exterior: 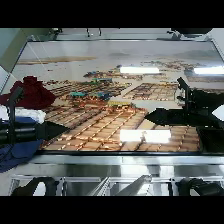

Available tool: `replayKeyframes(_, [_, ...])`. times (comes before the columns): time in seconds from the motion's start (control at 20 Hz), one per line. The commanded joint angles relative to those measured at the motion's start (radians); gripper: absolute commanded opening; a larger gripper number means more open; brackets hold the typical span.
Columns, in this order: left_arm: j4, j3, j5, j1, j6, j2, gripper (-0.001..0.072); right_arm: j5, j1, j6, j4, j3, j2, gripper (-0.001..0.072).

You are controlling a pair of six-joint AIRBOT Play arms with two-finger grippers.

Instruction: Fold the shirts.

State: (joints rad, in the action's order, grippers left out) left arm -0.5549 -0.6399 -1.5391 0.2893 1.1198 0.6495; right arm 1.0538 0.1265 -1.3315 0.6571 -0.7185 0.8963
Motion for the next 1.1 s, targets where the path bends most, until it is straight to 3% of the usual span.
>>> replayKeyframes(0.0, [0.000, 0.001, 0.003, 0.001, -0.002, 0.000, 0.0023, 0.000, 0.001, 0.000, 0.000, 0.001, 0.000, 0.0016])
replayKeyframes(0.25, [-0.035, -0.034, 0.055, 0.002, -0.001, 0.003, 0.0036, 0.000, 0.001, 0.000, 0.000, 0.001, 0.001, 0.0016])
replayKeyframes(0.3, [-0.087, -0.078, 0.076, 0.002, -0.001, 0.015, 0.0319, 0.001, 0.001, 0.000, 0.000, 0.001, 0.001, 0.0016])
replayKeyframes(0.35, [-0.157, -0.139, 0.105, 0.002, 0.008, 0.038, 0.0720, 0.000, 0.001, 0.000, 0.000, 0.001, 0.001, 0.0016])
replayKeyframes(0.7, [-0.713, -0.591, 0.474, 0.034, 0.171, 0.414, 0.0720, 0.000, 0.001, 0.000, 0.000, 0.001, 0.001, 0.0016])
replayKeyframes(0.85, [-0.733, -0.755, 0.537, 0.150, 0.172, 0.688, 0.0720, -0.016, 0.001, 0.000, -0.025, 0.001, 0.001, 0.0016])
replayKeyframes(1.05, [-0.733, -0.954, 0.493, 0.284, 0.166, 1.057, 0.0717, -0.092, 0.001, 0.000, -0.061, 0.001, 0.002, 0.0017])
